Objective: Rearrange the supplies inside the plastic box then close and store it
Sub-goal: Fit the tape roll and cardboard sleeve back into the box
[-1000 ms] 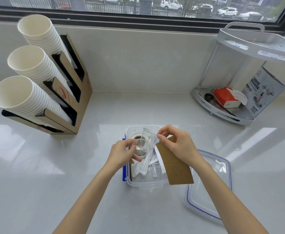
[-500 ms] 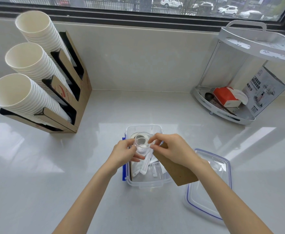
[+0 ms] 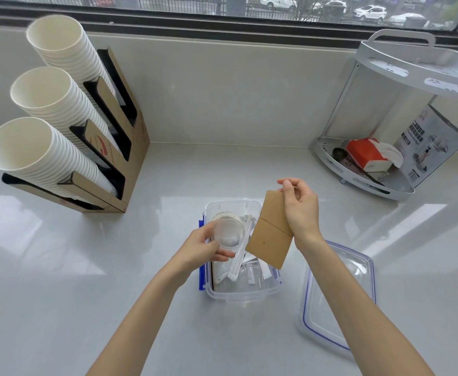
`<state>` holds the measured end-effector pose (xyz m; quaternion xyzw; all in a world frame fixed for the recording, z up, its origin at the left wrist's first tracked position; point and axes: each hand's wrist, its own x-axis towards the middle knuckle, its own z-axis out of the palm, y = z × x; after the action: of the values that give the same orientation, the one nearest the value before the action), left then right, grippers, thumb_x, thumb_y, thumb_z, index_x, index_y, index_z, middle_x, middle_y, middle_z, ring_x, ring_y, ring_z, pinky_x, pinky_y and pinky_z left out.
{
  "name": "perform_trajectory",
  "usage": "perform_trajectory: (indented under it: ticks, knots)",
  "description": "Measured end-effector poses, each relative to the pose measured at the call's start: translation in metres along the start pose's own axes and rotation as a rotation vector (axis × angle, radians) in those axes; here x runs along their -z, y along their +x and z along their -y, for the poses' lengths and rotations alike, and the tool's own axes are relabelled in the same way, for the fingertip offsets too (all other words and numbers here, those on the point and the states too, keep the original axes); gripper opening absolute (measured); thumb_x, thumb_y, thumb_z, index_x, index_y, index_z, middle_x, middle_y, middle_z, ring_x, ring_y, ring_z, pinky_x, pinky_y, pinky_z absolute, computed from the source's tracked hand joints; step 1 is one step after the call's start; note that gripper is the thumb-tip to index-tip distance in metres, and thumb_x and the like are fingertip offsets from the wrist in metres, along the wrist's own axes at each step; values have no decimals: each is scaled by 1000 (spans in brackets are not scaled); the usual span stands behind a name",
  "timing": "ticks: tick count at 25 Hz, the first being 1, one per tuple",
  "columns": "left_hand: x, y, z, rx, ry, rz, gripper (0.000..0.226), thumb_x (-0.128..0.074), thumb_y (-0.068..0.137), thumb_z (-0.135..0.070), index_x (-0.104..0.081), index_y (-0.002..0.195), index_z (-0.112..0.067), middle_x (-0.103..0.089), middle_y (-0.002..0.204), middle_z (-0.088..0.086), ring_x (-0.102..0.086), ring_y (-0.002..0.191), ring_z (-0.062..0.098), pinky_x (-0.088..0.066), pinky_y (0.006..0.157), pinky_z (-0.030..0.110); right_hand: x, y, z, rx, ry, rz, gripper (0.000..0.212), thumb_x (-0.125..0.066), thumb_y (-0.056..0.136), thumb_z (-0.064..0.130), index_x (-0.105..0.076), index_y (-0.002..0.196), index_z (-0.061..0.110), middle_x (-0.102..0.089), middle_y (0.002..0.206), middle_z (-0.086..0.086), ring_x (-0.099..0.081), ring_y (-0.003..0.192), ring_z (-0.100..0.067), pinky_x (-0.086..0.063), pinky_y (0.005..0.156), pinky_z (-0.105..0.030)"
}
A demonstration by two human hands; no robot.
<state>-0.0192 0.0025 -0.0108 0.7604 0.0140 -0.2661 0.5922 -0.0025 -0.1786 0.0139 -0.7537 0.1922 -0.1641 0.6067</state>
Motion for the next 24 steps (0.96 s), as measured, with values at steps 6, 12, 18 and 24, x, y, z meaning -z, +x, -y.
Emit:
perform_trajectory:
  ticks: [6, 12, 18, 24]
  knots:
    - [-4, -6, -6, 7, -83, 52, 32, -44, 93, -29, -46, 125, -23, -53, 121, 2, -71, 62, 6, -55, 60, 11, -18, 5, 0, 12, 61, -133, 17, -43, 95, 21, -57, 87, 20, -55, 69, 12, -50, 67, -4, -40, 75, -28]
    - [-9, -5, -8, -1, -104, -27, 36, -44, 94, -20, -47, 130, -16, -60, 110, 4, -69, 58, 9, -58, 61, 15, -29, -2, -6, 70, -29, -63, 24, -40, 97, 24, -62, 96, 16, -56, 70, 16, -52, 65, 3, -37, 62, -8]
    - [-15, -7, -18, 7, -243, -21, 16, -47, 92, -20, -54, 107, -20, -55, 122, 9, -70, 53, 8, -57, 57, 14, -32, -15, -17, 213, -219, 48, 23, -42, 96, 15, -63, 96, 8, -49, 61, 12, -50, 56, 1, -35, 56, -5]
    - [-21, -8, -17, -21, -220, -14, 51, -62, 83, -19, -44, 131, -16, -49, 132, 13, -69, 58, 9, -59, 63, 17, -36, -12, -12, 216, -263, -26, 23, -44, 94, 13, -63, 97, 2, -59, 86, -1, -50, 78, -15, -27, 64, -13]
